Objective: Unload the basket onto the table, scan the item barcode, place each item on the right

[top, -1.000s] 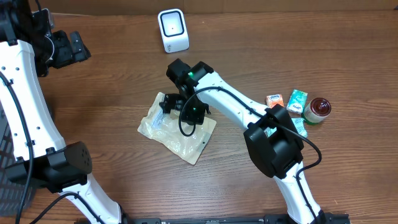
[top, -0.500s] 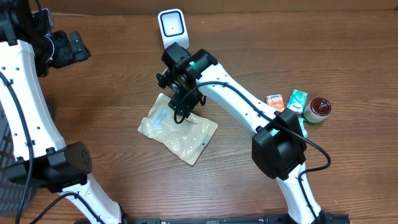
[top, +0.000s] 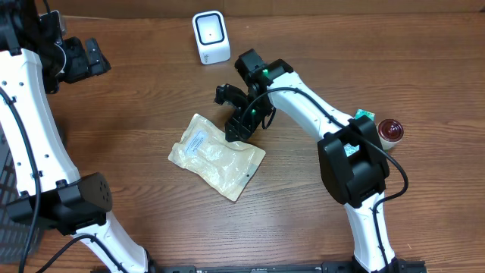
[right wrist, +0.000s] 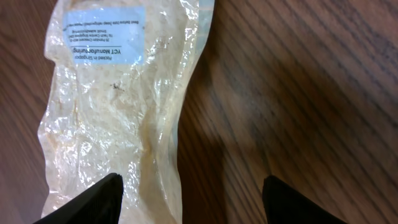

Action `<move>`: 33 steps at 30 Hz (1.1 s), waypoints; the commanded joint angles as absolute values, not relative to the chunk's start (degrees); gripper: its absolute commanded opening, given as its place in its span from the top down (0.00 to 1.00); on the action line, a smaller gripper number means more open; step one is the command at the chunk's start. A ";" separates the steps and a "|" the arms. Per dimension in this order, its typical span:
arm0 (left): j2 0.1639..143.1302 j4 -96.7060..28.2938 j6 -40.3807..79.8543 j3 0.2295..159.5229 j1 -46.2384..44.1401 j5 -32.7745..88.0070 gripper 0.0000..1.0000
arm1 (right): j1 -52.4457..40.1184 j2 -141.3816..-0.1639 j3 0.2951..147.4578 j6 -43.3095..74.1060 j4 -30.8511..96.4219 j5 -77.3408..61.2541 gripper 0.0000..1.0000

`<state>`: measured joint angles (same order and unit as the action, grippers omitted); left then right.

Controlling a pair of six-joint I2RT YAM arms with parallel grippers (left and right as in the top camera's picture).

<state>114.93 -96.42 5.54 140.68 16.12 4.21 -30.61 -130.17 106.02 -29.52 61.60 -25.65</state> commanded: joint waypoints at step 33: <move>115.02 -92.71 6.87 140.70 15.73 5.10 0.00 | -34.76 -131.20 98.56 -29.87 50.24 -31.00 0.96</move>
